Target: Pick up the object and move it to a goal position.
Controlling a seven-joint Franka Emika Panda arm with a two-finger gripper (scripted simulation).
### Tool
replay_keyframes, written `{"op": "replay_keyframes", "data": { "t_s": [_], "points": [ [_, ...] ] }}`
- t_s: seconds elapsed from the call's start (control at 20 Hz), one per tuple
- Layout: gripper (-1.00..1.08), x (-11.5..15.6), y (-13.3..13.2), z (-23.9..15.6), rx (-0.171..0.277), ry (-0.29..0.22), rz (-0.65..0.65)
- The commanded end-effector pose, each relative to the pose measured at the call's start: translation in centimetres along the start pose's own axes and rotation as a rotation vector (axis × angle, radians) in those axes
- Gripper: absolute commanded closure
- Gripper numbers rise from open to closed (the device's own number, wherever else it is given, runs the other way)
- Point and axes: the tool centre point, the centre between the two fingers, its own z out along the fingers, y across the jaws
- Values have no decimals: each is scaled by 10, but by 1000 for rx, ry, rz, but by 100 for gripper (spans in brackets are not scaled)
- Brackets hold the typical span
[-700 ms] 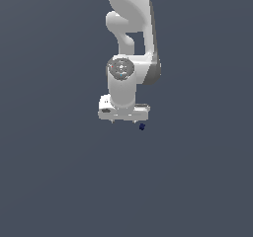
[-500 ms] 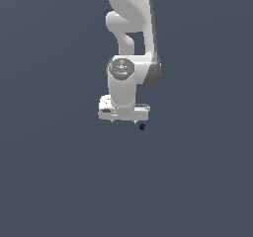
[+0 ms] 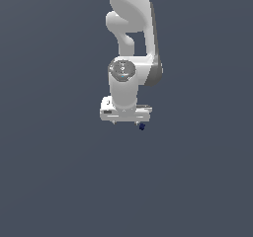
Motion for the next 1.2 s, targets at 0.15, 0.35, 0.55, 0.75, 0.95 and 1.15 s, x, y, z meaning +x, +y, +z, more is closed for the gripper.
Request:
{"op": "replay_keyframes", "data": {
  "t_s": [0.15,0.35,0.55,0.75,0.95,1.15],
  "points": [
    [-92,-1,-4,3,-1,2,14],
    [-92,-4,-11,8,-1,7,42],
    [-92,-8,-23,16,-3,15,87],
    [-92,-15,-38,27,-4,26,147],
    [-92,-24,-55,40,-4,38,218],
    [-92,-32,-68,50,-3,49,277]
  ]
}}
